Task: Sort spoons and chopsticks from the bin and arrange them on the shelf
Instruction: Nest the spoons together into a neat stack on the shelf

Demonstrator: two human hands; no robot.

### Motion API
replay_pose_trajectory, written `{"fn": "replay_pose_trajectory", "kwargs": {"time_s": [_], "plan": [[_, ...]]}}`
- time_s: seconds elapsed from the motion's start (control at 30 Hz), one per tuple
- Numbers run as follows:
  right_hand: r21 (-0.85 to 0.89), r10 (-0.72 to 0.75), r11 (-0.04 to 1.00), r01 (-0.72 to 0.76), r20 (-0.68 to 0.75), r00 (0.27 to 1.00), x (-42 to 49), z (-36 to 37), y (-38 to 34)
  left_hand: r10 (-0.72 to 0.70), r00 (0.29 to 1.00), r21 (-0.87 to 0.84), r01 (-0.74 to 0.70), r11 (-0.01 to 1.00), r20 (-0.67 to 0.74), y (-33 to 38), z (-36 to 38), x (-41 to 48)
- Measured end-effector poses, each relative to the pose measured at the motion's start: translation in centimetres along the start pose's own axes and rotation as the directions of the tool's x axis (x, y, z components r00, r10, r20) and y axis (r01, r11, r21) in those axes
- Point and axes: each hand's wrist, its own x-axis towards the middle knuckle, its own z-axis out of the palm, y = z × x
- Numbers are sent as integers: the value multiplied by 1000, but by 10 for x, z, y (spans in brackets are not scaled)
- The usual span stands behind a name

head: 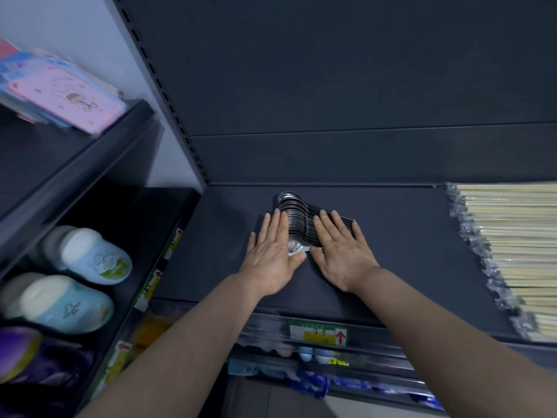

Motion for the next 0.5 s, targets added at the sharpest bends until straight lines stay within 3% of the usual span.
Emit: {"fn": "replay_pose_trajectory", "kwargs": {"time_s": [0.5], "plan": [[8, -13, 1000, 13, 22, 1000, -17, 2, -5, -13, 1000, -19, 14, 1000, 29, 4, 2, -21]]}}
